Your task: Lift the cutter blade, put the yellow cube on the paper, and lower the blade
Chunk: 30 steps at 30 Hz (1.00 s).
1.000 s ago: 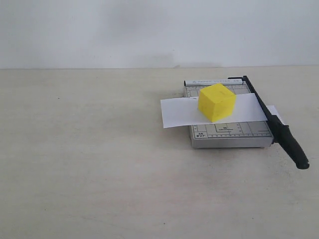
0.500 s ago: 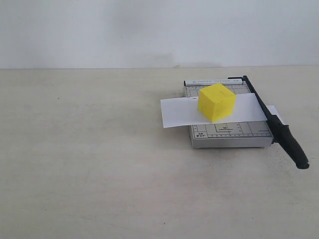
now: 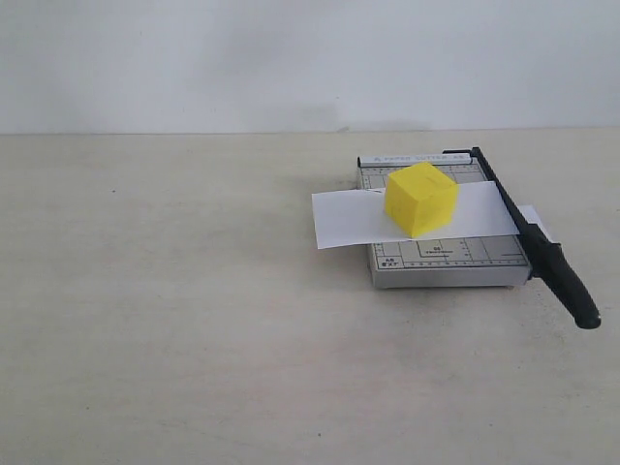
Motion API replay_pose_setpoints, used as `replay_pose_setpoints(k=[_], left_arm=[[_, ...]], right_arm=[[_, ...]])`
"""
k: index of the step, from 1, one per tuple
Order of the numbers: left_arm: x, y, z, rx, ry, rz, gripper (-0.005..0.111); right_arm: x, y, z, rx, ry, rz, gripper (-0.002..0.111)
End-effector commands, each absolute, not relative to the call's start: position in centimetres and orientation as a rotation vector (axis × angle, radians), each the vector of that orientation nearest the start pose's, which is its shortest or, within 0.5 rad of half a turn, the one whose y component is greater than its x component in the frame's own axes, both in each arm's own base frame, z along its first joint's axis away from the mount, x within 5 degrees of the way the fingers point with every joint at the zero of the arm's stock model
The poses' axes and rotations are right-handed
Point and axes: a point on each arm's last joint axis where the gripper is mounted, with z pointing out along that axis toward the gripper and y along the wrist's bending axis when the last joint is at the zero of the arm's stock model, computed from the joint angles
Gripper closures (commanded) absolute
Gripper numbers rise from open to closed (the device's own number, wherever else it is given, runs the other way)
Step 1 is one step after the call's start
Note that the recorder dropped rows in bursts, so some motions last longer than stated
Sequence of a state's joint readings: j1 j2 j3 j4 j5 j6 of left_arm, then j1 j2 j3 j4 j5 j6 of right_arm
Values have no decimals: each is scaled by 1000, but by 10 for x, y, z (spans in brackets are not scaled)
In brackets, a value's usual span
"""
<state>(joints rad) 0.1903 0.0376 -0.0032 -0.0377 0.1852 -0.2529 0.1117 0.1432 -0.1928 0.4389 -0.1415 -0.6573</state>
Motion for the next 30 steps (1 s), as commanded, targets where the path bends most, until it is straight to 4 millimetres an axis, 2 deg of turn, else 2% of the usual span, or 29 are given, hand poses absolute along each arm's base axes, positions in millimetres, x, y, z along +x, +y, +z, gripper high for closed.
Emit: replay_pose_setpoints(k=[1, 2, 4, 6, 11, 14, 30], left_arm=[[58, 10, 195, -407, 1649, -92, 102], [58, 10, 195, -407, 1649, -92, 102], [58, 10, 195, -407, 1649, -92, 102], [58, 10, 195, -407, 1649, -92, 102], [57, 10, 196, -402, 1639, -89, 102], [57, 10, 196, -402, 1639, -89, 102], [57, 10, 196, -402, 1639, -89, 102]], right_arm=[[63, -3, 236, -9, 1395, -70, 103], [62, -4, 226, 14, 1407, -76, 103], [56, -4, 222, 23, 1397, -91, 103], [56, -4, 209, 6, 1526, -98, 103], [56, -2, 199, -30, 1644, -85, 103], [53, -1, 181, -18, 1835, -36, 103], [53, -1, 181, 32, 1837, 5, 103]])
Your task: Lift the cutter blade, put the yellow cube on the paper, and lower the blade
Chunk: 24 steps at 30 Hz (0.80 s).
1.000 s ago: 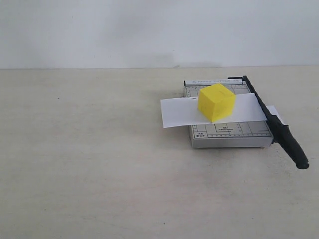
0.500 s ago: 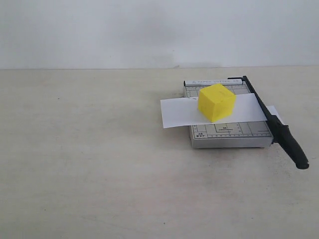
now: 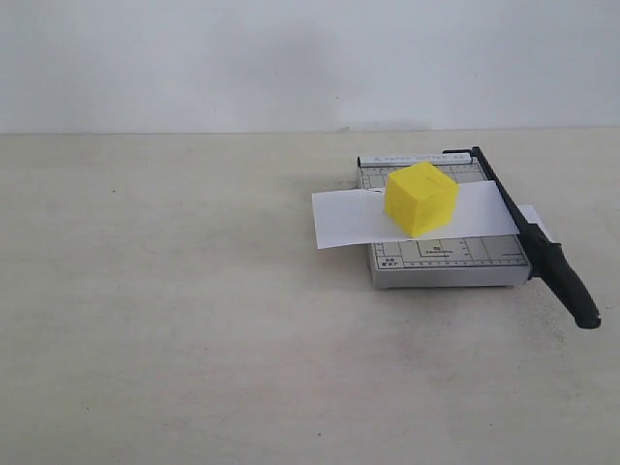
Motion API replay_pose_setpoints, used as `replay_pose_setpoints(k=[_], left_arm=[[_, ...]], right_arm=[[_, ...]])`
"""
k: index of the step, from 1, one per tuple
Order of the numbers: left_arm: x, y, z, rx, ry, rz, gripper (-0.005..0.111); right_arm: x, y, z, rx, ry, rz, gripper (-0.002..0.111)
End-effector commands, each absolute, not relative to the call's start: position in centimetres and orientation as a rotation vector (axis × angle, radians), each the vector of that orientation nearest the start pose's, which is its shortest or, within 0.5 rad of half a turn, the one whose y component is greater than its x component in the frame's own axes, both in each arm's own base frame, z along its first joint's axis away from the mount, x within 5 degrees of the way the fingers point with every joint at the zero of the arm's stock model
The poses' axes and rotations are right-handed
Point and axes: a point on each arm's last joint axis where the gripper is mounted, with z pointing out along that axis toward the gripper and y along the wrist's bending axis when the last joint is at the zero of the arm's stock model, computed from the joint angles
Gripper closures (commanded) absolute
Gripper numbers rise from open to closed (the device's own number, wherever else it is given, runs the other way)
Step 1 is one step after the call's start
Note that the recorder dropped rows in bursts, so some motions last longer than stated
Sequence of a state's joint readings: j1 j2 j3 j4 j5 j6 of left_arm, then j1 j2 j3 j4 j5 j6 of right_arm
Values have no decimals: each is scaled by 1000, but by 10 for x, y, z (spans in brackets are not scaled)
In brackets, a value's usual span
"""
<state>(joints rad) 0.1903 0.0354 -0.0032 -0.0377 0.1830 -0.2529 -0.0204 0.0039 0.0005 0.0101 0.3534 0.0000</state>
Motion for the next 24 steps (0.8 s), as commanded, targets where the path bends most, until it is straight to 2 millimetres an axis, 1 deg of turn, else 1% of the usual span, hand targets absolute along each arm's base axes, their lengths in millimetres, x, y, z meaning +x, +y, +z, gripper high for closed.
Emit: replay_pose_setpoints(k=[1, 6, 8, 10, 12, 14, 16, 24], left_arm=[[57, 10, 196, -402, 1639, -89, 102], [55, 10, 195, -400, 1636, -89, 102], [55, 8, 192, -375, 1674, -100, 102], [55, 4, 191, -259, 1705, -102, 102], [55, 1, 189, -126, 1746, -69, 102], [54, -1, 183, -50, 1823, -50, 102], [53, -3, 180, -67, 1854, -111, 102], [53, -3, 180, -67, 1854, -115, 102]], right_arm=[[53, -1, 181, 32, 1837, 5, 103], [53, -1, 181, 32, 1837, 5, 103], [53, -1, 181, 32, 1837, 5, 103], [53, -1, 182, 32, 1833, 5, 103], [53, -1, 182, 32, 1833, 5, 103], [53, -1, 182, 32, 1833, 5, 103], [53, -1, 182, 32, 1833, 5, 103], [53, -1, 182, 32, 1833, 5, 103]])
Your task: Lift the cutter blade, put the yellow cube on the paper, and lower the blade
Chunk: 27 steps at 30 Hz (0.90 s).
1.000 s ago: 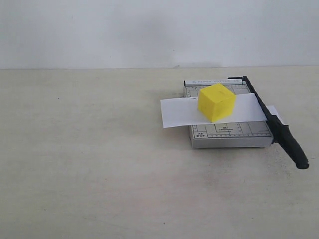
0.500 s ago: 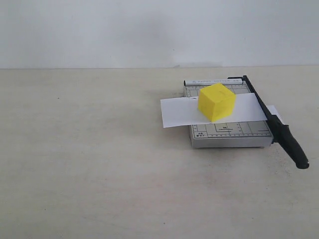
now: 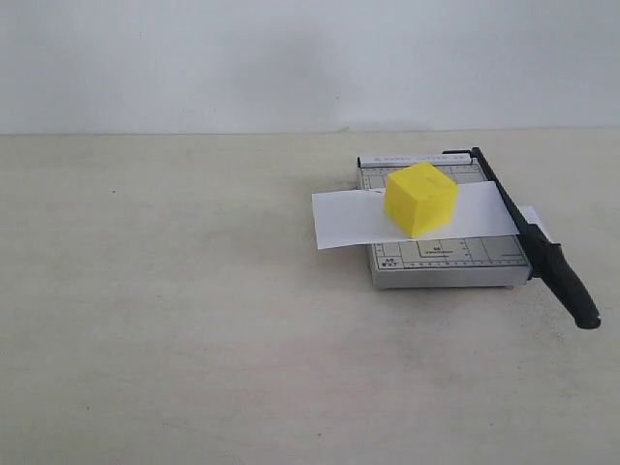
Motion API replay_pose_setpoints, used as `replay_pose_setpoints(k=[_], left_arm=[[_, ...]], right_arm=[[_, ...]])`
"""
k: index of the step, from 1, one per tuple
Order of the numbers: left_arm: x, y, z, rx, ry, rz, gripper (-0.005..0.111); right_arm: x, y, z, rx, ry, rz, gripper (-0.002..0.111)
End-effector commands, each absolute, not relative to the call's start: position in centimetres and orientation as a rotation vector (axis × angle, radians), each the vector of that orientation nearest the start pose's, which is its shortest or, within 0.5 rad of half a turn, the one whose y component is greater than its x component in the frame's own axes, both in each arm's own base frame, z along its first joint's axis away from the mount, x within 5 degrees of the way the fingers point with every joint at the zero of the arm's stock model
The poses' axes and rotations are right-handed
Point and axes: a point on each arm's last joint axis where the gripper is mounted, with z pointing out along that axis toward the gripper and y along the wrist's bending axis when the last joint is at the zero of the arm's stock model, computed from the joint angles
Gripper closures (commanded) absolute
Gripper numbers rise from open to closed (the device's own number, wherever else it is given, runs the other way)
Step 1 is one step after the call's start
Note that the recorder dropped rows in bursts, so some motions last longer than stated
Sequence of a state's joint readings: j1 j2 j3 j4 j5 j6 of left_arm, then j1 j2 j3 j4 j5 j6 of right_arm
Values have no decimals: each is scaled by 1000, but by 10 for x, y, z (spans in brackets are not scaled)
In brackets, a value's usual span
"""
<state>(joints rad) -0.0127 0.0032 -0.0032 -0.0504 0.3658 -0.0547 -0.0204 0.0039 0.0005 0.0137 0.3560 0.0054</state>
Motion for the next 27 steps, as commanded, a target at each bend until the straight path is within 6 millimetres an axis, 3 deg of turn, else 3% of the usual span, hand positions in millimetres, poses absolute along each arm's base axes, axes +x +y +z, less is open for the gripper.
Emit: replay_pose_setpoints(k=[1, 10, 27], left_arm=[[53, -3, 180, -67, 1854, -115, 102], [53, -2, 181, 70, 1834, 9, 102], [53, -2, 181, 70, 1834, 9, 102]], right_arm=[[53, -1, 182, 32, 1833, 5, 103], [53, -1, 182, 32, 1833, 5, 103], [53, -1, 182, 32, 1833, 5, 103]])
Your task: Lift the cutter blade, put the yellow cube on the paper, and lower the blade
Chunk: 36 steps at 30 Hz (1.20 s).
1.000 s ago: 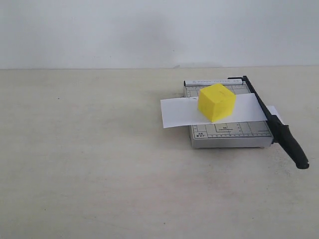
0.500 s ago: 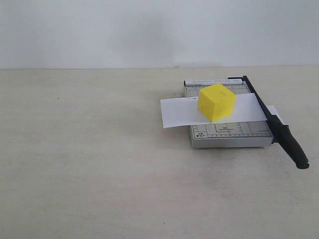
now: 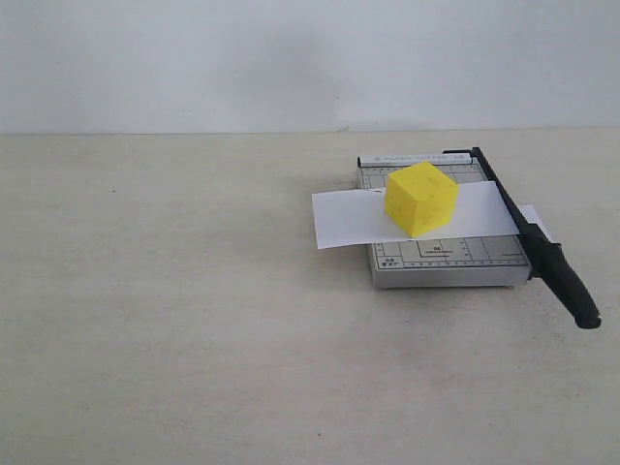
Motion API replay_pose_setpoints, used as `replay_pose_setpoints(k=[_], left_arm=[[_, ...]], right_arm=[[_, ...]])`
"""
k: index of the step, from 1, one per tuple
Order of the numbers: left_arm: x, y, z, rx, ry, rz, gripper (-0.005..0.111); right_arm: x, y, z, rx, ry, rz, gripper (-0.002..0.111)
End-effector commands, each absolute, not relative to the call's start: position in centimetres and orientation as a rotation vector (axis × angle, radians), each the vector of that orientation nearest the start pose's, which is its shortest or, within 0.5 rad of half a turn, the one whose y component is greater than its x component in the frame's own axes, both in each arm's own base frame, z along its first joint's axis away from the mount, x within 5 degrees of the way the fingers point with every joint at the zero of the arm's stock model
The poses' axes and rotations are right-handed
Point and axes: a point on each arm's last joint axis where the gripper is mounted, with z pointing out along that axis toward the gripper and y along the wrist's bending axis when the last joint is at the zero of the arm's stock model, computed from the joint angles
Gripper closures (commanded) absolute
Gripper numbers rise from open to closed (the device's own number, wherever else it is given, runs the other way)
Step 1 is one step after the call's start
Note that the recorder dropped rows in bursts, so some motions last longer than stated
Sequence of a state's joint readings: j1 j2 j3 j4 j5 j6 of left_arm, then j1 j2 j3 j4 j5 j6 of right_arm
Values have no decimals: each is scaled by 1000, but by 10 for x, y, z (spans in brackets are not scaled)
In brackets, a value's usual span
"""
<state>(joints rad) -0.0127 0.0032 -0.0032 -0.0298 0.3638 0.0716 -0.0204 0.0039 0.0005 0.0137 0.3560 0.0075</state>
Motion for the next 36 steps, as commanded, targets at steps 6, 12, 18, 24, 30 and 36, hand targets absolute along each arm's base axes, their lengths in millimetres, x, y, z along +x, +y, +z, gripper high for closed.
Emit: replay_pose_setpoints(k=[6, 12, 18, 24, 30, 36], left_arm=[[53, -2, 181, 70, 1834, 9, 102], [53, -2, 181, 70, 1834, 9, 102], [53, -2, 181, 70, 1834, 9, 102], [53, -2, 181, 70, 1834, 9, 102], [53, -2, 181, 70, 1834, 9, 102], [53, -2, 181, 70, 1834, 9, 102]], right_arm=[[54, 0, 182, 40, 1824, 18, 103], [54, 0, 182, 40, 1824, 18, 103], [54, 0, 182, 40, 1824, 18, 103], [54, 0, 182, 40, 1824, 18, 103], [54, 0, 182, 40, 1824, 18, 103], [54, 0, 182, 40, 1824, 18, 103]])
